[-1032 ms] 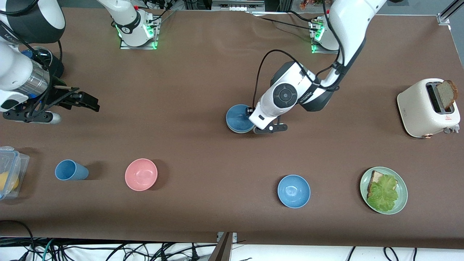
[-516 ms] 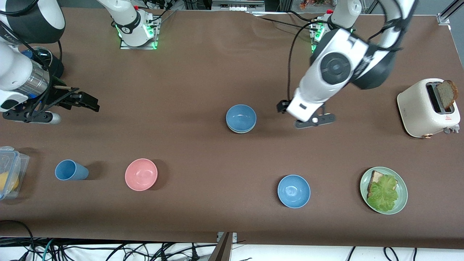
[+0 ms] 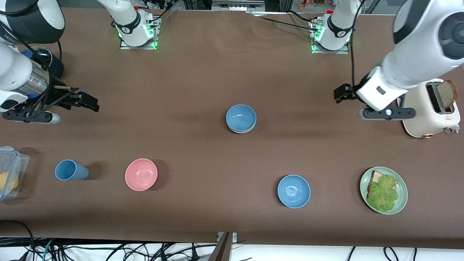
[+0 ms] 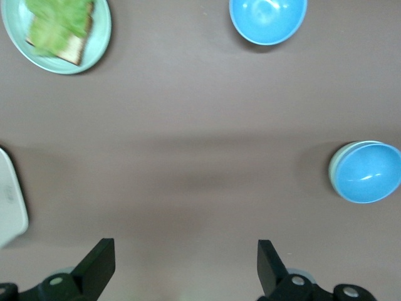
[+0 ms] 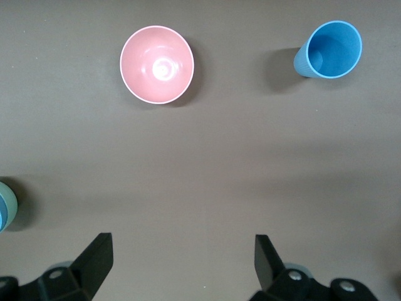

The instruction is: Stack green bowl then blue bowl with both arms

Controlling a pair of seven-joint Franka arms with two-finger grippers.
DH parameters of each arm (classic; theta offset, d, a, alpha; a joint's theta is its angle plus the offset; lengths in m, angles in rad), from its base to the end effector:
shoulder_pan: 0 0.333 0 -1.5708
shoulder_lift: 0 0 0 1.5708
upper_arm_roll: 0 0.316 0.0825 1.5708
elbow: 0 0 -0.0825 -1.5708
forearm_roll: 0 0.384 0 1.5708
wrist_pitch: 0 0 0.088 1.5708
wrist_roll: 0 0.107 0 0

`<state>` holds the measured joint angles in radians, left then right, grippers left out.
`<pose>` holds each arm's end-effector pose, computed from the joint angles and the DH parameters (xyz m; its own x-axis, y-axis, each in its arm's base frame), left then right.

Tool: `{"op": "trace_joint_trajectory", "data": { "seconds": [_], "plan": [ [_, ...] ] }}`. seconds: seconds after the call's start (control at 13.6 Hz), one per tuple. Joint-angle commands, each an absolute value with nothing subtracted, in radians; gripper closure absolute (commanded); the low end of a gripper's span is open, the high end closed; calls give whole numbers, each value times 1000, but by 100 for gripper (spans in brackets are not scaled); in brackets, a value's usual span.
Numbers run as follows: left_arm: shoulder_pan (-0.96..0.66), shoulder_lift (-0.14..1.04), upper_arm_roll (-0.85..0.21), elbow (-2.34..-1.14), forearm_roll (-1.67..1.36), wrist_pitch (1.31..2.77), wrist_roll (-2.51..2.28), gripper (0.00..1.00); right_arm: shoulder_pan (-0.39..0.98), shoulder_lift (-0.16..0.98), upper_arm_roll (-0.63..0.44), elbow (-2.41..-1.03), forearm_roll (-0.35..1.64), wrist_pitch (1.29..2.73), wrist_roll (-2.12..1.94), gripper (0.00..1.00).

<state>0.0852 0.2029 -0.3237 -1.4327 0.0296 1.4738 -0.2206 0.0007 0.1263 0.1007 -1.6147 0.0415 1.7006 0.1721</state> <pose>0.5884 -0.1201 0.5691 0.9878 -0.0158 -0.1547 -0.0159 -0.9999 0.0007 0.5944 0.0613 0.5424 0.9959 -0.0762 -0.0485 -0.0784 -0.9959 -0.0459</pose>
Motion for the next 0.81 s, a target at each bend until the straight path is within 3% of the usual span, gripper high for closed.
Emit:
{"op": "trace_joint_trajectory", "data": {
  "seconds": [0.0, 0.29, 0.74],
  "plan": [
    [-9, 131, -129, -1495, -35, 1465, -65, 0, -11, 127, 109, -1605, 31, 1698, 121, 0],
    [-29, -4, -78, -1689, -28, 1607, -68, 0, -11, 127, 109, -1605, 28, 1698, 120, 0],
    [-46, -12, -37, -1700, -26, 1605, -64, 0, -12, 127, 109, -1605, 28, 1698, 120, 0]
  ]
}}
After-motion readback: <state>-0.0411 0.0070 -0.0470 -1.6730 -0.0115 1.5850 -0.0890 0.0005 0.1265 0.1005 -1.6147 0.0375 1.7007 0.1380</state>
